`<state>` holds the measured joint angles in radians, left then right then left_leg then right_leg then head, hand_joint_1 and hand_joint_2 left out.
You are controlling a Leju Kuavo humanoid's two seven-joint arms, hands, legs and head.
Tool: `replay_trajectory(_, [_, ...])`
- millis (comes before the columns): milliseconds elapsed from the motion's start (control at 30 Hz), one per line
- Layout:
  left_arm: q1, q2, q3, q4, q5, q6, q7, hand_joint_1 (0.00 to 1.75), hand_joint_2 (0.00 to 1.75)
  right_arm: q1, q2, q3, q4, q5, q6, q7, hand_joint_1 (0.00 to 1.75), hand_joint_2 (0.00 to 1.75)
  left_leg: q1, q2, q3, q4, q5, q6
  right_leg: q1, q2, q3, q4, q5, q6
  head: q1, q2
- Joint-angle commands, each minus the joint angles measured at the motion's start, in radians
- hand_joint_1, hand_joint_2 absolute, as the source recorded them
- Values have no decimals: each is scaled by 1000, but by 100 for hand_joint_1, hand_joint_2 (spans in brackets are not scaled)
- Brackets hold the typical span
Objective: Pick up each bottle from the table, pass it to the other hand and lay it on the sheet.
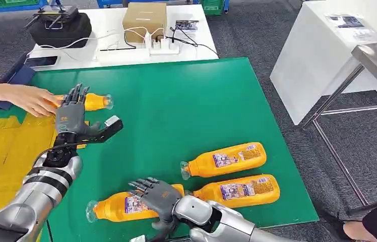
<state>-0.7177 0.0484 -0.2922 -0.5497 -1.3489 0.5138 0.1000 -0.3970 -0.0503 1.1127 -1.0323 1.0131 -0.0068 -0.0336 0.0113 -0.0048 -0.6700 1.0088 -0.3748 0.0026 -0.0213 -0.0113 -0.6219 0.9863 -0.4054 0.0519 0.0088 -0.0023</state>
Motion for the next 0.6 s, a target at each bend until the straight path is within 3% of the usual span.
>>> replay_trajectory(33, [20,-20,106,-46,33,-19,-28,0,175,-5,-90,5,26,62,3,54,0,175,0,0,4,-1,-1,0,1,0,4,-1,-1,-2,0,0])
replay_trajectory(300, [42,-19,118,-53,27,-14,-17,0,175,11,-80,-37,14,155,-31,145,0,175,1,-1,6,0,-2,1,1,0,7,0,-2,-2,0,0])
replay_trajectory(600, [43,-20,118,-54,26,-14,-17,0,175,12,-76,-37,14,158,-31,147,0,175,1,-1,6,0,-1,1,1,-1,7,0,-2,-2,0,0])
